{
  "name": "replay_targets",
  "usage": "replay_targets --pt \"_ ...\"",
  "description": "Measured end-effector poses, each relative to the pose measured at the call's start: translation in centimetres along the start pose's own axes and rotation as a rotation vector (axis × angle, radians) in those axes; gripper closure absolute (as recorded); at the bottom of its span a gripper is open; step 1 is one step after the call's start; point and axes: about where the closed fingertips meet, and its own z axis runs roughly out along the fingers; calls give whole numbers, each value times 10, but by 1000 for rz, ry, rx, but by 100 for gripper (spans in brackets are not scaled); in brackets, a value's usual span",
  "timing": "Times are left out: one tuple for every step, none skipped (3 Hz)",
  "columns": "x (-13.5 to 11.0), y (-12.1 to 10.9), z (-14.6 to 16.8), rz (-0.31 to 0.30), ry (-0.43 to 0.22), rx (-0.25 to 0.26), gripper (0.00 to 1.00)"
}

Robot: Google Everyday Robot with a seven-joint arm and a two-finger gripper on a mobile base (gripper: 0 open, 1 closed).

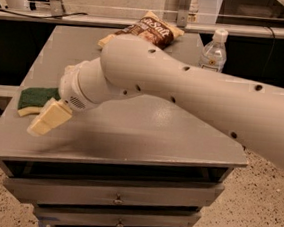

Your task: Move sponge near brown chip bag

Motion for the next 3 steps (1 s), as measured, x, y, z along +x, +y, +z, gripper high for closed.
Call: replay_targets --pt "-3 -19 21 19 -25 16 0" --pt "3 -34 40 49 -32 20 0" --pt "10 -41 53 78 -30 15 0"
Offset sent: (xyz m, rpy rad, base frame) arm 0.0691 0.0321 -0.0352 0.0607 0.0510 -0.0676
